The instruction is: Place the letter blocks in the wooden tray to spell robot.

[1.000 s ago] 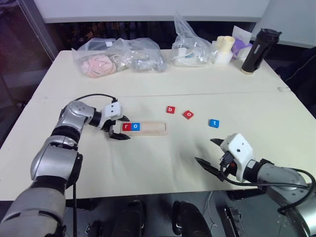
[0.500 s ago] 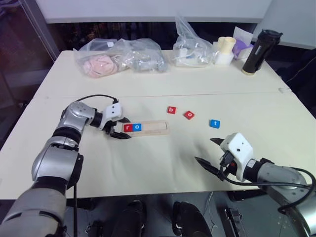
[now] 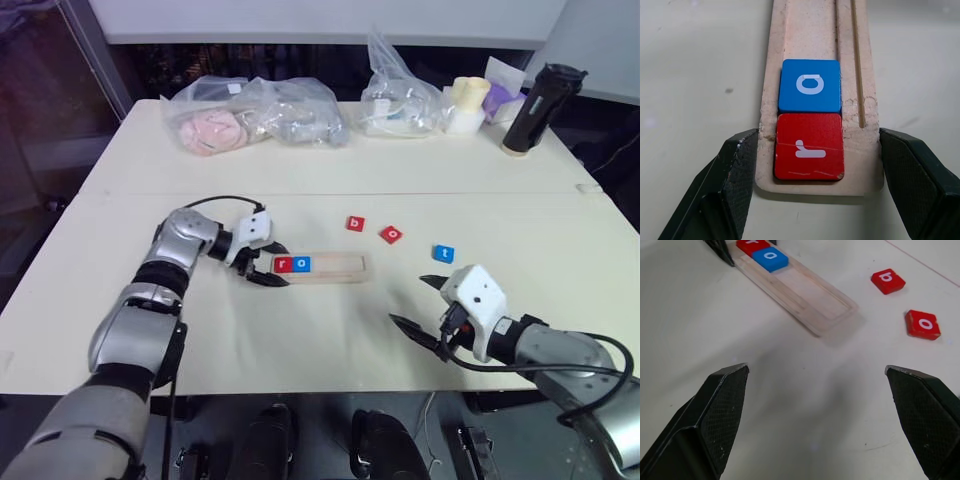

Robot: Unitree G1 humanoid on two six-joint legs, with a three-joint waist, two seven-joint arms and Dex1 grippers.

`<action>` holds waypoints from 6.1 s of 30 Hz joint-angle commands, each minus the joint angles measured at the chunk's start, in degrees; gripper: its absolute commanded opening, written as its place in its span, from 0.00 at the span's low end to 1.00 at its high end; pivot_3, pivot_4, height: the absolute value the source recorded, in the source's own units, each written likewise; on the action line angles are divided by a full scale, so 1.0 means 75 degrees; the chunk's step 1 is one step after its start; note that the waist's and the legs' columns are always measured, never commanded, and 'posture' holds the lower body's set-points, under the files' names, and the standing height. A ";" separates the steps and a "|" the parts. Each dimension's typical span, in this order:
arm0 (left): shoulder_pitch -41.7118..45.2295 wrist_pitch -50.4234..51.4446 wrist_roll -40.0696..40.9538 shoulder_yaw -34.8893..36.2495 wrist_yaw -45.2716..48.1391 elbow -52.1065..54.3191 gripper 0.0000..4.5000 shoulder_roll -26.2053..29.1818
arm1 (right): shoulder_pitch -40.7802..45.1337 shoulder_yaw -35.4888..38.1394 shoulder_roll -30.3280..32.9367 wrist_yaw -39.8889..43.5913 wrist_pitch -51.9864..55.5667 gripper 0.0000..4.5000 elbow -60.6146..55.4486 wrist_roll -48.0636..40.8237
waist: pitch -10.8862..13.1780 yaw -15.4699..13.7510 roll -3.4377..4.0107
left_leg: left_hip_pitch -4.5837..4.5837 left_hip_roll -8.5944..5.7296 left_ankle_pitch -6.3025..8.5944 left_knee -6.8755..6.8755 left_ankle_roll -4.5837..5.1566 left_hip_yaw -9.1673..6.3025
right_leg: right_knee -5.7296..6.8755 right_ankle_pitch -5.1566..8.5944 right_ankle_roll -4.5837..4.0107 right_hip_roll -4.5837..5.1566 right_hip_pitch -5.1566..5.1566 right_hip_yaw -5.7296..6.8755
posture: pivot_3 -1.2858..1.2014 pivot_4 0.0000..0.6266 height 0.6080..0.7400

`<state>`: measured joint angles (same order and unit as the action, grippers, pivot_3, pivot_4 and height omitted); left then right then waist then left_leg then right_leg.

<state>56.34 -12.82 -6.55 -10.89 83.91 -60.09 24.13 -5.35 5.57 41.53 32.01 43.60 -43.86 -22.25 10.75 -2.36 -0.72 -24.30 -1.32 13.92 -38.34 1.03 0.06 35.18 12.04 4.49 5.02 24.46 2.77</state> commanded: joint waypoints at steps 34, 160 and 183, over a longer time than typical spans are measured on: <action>-0.2910 0.5723 0.0192 -0.1547 -0.1715 0.8444 0.70 0.0480 | 0.0039 -0.0340 -0.0066 0.0157 -0.0330 1.00 0.0121 0.0250 | 0.0000 0.0021 0.0002 | 0.0002 0.0006 0.0000 0.0001 0.0000 -0.0013 | 0.0003 0.0005 -0.0008 -0.0007 0.0004 -0.0003 | 0.52 0.24 1.00; -0.5063 0.7625 0.6087 0.3190 -0.6036 1.1581 1.00 0.1792 | 0.8050 -0.0391 -0.5983 -0.5205 -0.1041 0.25 1.1875 0.2480 | 0.0007 0.0534 0.0017 | 0.0117 0.0025 -0.0027 0.0055 -0.0049 -0.0010 | 0.0094 0.0006 -0.0060 -0.0037 -0.0007 -0.0072 | 0.52 0.24 1.00; -0.4825 0.6496 0.5622 0.1683 -0.4011 1.0515 1.00 0.1924 | 0.2288 0.0974 -0.2603 -0.2706 0.6521 0.25 -0.0689 0.1367 | 0.0016 0.0280 0.0031 | -0.0008 0.0032 -0.0020 0.0131 -0.0034 -0.0002 | 0.0001 0.0014 -0.0051 -0.0054 0.0104 -0.0055 | 0.52 0.24 1.00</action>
<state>19.97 37.56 36.18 1.71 52.64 18.21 37.89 12.28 11.45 22.67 11.84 92.09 -46.70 -11.59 10.87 -0.26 -0.48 -24.36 -1.09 13.77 -37.37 0.77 0.05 35.18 12.14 4.10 4.62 25.22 2.36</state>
